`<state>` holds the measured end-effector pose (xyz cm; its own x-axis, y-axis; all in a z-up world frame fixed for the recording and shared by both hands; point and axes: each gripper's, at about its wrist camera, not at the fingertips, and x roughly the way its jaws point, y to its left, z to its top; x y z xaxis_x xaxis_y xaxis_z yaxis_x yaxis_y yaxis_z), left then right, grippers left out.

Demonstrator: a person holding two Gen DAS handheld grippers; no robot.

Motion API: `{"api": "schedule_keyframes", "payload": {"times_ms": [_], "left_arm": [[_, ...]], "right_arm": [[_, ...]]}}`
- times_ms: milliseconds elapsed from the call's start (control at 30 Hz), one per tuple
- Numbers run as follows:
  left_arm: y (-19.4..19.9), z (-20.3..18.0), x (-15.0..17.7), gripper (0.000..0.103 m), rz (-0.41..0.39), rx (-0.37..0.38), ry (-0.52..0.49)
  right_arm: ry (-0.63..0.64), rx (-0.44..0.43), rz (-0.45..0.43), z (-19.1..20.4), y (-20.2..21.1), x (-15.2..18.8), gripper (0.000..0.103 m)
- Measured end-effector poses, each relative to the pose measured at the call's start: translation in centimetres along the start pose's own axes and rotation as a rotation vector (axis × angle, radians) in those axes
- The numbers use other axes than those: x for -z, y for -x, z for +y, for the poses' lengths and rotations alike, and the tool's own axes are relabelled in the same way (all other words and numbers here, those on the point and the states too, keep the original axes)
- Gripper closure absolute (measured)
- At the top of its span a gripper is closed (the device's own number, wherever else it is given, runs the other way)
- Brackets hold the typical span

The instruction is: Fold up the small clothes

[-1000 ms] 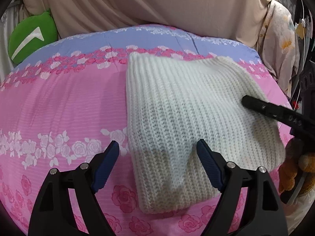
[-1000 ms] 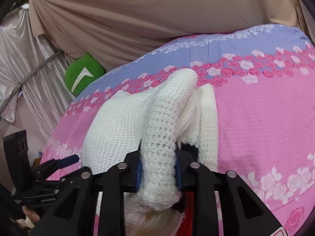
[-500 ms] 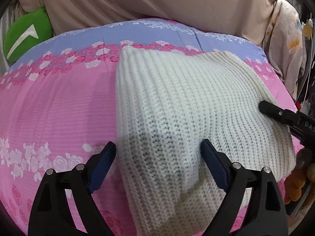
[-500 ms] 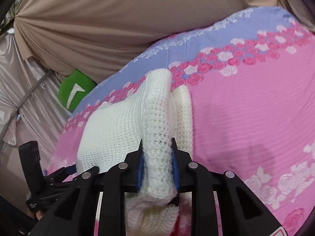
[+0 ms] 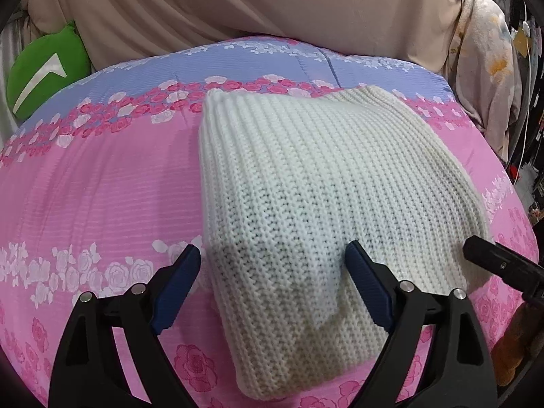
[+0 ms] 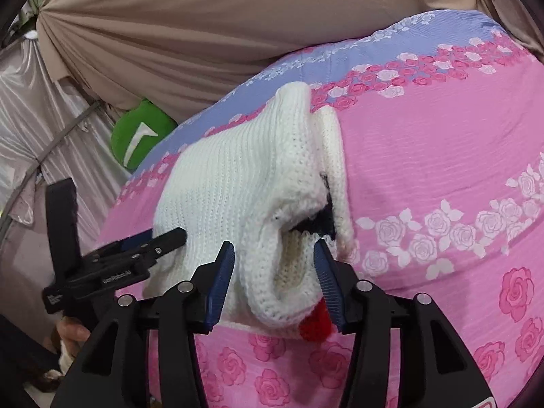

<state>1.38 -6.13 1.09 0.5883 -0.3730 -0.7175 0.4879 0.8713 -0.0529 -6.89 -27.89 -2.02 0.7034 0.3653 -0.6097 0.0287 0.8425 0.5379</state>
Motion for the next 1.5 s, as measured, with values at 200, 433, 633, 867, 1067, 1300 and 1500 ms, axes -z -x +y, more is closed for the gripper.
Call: {"api": "schedule_keyframes", "payload": {"times_ms": [200,433,633,867,1067,1300,1500], "left_arm": [[0.5,0.1,1.6,0.017,0.024,-0.019,-0.022],[-0.5,0.5,2.9,0.017,0.055,-0.02,-0.012],[-0.1,0.4,2.9,0.017,0.046,-0.028,-0.018],[0.0,0.4,2.9,0.017,0.046,-0.034,-0.013],[1.2,1.1,2.7,0.018,0.03,-0.036,0.002],[3.6,4.6,1.8,0.018,-0.035,-0.103,0.074],[3.4,4.9,0.9,0.018,-0.04,-0.094,0.089]], "right_arm": [[0.013,-0.129,-0.032,1.9,3.9,1.2,0.095],[-0.056,-0.03,0.042,-1.2,0.8,3.2,0.096],[0.046,0.065,-0.073,1.8,4.6,0.6,0.081],[0.21,0.042,-0.147,7.3,3.9,-3.1,0.081],[0.276,0.031,0.067,10.3,-6.0,-2.5,0.081],[0.285,-0.074,0.028,12.7,-5.3,-3.9,0.083],[0.354,-0.045,0.113,12.7,-11.1,-3.8,0.087]]}}
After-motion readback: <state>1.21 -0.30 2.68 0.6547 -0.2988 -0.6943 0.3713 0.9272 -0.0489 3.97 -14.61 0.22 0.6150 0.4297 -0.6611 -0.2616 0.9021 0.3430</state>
